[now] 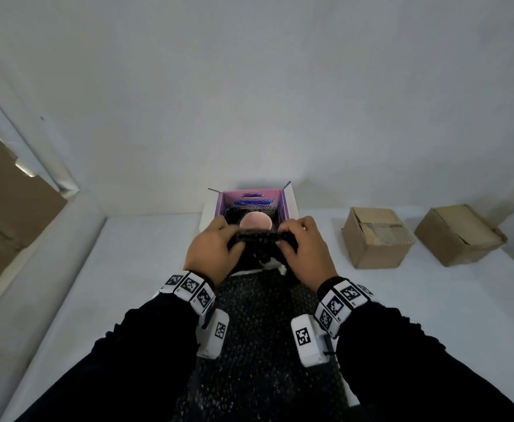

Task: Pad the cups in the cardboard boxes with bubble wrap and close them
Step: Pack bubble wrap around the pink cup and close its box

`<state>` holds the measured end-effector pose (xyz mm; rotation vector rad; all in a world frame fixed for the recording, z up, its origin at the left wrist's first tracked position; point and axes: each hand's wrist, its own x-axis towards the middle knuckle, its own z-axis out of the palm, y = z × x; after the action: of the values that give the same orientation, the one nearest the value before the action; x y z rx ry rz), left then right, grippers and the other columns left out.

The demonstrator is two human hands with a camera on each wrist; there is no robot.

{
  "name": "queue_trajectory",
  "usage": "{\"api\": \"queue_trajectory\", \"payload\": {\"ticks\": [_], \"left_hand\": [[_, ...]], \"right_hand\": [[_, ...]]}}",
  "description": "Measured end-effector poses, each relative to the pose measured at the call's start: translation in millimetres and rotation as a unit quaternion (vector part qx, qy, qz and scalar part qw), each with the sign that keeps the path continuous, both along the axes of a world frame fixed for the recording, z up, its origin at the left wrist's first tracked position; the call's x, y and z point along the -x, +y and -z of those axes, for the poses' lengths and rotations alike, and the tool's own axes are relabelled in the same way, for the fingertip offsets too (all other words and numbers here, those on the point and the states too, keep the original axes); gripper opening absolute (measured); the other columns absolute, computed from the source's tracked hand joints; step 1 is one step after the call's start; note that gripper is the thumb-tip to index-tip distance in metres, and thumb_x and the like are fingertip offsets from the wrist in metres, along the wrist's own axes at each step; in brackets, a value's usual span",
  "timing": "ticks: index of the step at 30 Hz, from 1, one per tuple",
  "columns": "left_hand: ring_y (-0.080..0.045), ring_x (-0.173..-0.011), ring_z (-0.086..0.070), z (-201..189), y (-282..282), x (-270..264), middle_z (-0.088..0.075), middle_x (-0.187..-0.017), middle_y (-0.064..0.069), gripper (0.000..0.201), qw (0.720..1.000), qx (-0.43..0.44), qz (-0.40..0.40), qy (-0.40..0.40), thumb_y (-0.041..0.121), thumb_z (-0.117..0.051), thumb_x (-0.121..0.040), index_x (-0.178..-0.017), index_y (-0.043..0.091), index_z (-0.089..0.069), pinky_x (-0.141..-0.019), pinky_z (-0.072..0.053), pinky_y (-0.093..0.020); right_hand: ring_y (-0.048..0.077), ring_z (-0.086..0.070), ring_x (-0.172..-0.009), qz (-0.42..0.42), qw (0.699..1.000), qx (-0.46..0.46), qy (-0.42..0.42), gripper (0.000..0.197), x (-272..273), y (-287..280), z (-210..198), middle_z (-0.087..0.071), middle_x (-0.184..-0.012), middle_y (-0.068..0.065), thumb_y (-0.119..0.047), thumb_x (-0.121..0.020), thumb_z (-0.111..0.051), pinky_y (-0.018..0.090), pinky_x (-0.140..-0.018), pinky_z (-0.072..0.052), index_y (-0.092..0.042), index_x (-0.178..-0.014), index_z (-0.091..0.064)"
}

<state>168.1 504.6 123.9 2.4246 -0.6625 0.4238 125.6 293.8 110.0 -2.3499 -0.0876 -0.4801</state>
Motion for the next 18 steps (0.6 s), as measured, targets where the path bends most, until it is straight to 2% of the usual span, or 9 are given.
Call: {"api": "queue_trajectory", "payload": {"ticks": [2,4,6,8,10,12,14,16,18], "left_hand": [[-0.017,-0.073,-0.059,-7.3,-11.6,-8.3,-0.061,-0.086,0.008,0.036,0.99,0.121,0.01,0.067,0.016,-0.057,-0.08,-0.114,0.027,-0.055,-0.068,-0.047,-0.027],[-0.018,-0.061,-0.059,-13.3,-21.8,-20.1,-0.061,-0.078,0.008,0.036,0.97,0.218,0.023,0.11,0.001,-0.056,-0.079,-0.104,0.026,-0.053,-0.063,-0.051,-0.03],[-0.02,-0.063,-0.064,-16.3,-29.9,-34.1,-0.066,-0.082,0.003,0.027,0.945,0.286,0.023,0.155,0.001,-0.056,-0.078,-0.097,0.02,-0.058,-0.064,-0.058,-0.04],[-0.013,-0.069,-0.067,-18.4,-35.1,-49.2,-0.069,-0.088,0.0,0.025,0.93,0.32,0.012,0.179,0.01,-0.058,-0.074,-0.097,0.016,-0.065,-0.07,-0.059,-0.035],[-0.008,-0.076,-0.068,-20.4,-38.3,-62.8,-0.07,-0.092,-0.001,0.028,0.917,0.346,0.023,0.198,0.014,-0.059,-0.074,-0.101,0.009,-0.067,-0.072,-0.057,-0.027],[-0.012,-0.082,-0.07,-22.0,-39.4,-76.1,-0.071,-0.094,-0.002,0.024,0.924,0.333,0.037,0.182,0.016,-0.066,-0.078,-0.101,0.01,-0.067,-0.076,-0.057,-0.027],[-0.016,-0.08,-0.069,-23.2,-38.3,-91.0,-0.07,-0.094,0.002,0.021,0.943,0.293,0.036,0.152,0.013,-0.068,-0.08,-0.099,0.02,-0.063,-0.076,-0.057,-0.03],[-0.015,-0.079,-0.064,-22.8,-37.5,-106.7,-0.063,-0.098,0.007,0.029,0.972,0.216,0.033,0.09,0.004,-0.064,-0.079,-0.101,0.023,-0.057,-0.075,-0.053,-0.028],[-0.014,-0.079,-0.058,-20.8,-38.2,-120.5,-0.054,-0.102,0.008,0.032,0.994,0.109,0.029,0.009,-0.002,-0.059,-0.075,-0.098,0.02,-0.057,-0.074,-0.049,-0.027]], "right_hand": [[0.012,-0.054,-0.09,0.0,0.999,-0.053,-0.011,0.031,-10.5,3.8,-6.5,-0.046,-0.108,-0.003,-0.005,-0.085,-0.061,0.027,-0.078,-0.045,-0.023,-0.11,-0.055],[0.008,-0.052,-0.093,-0.033,0.995,-0.088,-0.02,0.032,-21.1,5.4,-10.8,-0.047,-0.109,-0.001,-0.004,-0.083,-0.058,0.021,-0.082,-0.042,-0.021,-0.11,-0.054],[0.005,-0.05,-0.099,-0.066,0.991,-0.114,-0.013,0.033,-31.2,4.8,-13.4,-0.046,-0.112,0.0,-0.017,-0.08,-0.062,0.014,-0.086,-0.039,-0.021,-0.112,-0.053],[0.002,-0.048,-0.102,-0.074,0.99,-0.118,-0.007,0.046,-44.3,1.4,-13.1,-0.044,-0.115,0.0,-0.03,-0.076,-0.07,0.008,-0.088,-0.037,-0.02,-0.117,-0.051],[0.003,-0.049,-0.101,-0.068,0.992,-0.108,0.003,0.052,-61.2,-3.6,-12.9,-0.046,-0.114,-0.002,-0.032,-0.072,-0.076,0.008,-0.085,-0.038,-0.02,-0.117,-0.051],[0.01,-0.054,-0.1,-0.065,0.994,-0.091,0.006,0.044,-80.9,-9.1,-13.4,-0.052,-0.112,-0.003,-0.021,-0.073,-0.074,0.017,-0.083,-0.043,-0.023,-0.111,-0.053],[0.016,-0.056,-0.095,-0.061,0.996,-0.066,-0.014,0.037,-99.4,-12.3,-16.9,-0.056,-0.106,-0.002,-0.007,-0.073,-0.066,0.026,-0.081,-0.046,-0.023,-0.105,-0.056],[0.017,-0.056,-0.087,-0.052,0.997,-0.038,-0.038,0.035,-116.5,-12.2,-21.4,-0.056,-0.101,-0.003,-0.001,-0.071,-0.06,0.03,-0.075,-0.047,-0.021,-0.099,-0.055],[0.017,-0.051,-0.079,-0.04,0.998,0.001,-0.057,0.034,-133.7,-10.2,-24.0,-0.055,-0.094,-0.005,0.002,-0.069,-0.056,0.034,-0.067,-0.046,-0.02,-0.094,-0.051]]}}
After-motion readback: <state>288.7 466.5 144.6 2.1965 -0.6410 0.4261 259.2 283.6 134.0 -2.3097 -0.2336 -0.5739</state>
